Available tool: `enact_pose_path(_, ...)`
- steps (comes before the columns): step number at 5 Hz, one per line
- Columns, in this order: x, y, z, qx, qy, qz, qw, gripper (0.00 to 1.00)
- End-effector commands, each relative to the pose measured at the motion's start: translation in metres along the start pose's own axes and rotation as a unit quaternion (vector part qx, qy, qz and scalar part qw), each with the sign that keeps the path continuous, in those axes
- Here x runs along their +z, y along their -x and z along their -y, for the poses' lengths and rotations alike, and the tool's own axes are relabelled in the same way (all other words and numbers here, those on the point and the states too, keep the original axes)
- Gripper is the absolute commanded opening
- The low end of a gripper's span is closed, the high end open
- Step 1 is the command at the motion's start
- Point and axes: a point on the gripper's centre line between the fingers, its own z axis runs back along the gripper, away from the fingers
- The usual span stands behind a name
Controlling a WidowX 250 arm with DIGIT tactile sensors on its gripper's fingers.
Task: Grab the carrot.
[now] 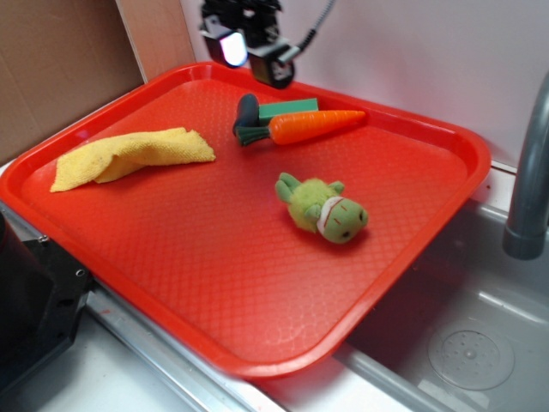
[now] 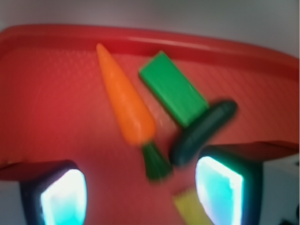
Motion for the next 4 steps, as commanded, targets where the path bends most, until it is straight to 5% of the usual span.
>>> enact_pose_path(1,-0.033,-0.035,0.020,-0.073,-0.016,-0.005,0.997,1.00)
enact_pose_path(4,-0.061,-0.022,0.024,-0.074,-0.042,-0.037,0.996,0.94)
